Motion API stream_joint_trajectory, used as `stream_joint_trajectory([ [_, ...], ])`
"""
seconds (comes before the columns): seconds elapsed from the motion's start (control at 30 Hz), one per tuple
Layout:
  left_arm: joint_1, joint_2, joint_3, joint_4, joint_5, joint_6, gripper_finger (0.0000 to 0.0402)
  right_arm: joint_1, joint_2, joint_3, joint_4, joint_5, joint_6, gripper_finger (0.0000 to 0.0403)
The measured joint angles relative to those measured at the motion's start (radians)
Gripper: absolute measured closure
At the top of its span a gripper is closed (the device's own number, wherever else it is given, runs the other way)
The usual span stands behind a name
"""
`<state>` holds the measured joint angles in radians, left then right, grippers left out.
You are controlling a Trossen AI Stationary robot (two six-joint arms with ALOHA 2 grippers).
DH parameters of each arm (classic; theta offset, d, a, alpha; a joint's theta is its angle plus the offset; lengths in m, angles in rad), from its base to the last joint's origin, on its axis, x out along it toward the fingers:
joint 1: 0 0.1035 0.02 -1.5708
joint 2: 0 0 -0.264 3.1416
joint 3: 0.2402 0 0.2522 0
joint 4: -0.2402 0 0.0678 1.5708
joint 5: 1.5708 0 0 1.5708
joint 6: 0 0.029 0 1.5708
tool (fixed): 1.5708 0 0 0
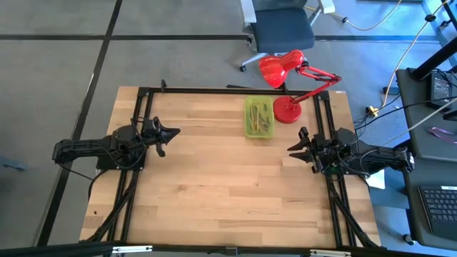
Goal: Pick & place school supplies into a supply box
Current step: Return to Home Position
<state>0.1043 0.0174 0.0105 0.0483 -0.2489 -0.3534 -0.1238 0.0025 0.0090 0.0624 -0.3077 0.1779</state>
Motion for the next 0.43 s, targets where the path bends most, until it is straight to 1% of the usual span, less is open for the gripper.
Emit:
stream_joint_trajectory([
  [0.2, 0.0, 0.0, 0.0, 0.0, 0.0, 0.0, 0.0398, 0.0, 0.0, 0.0, 0.0, 0.0, -0.001, 0.0299],
  [0.43, 0.0, 0.0, 0.0, 0.0, 0.0, 0.0, 0.0393, 0.0, 0.0, 0.0, 0.0, 0.0, 0.0, 0.0299],
])
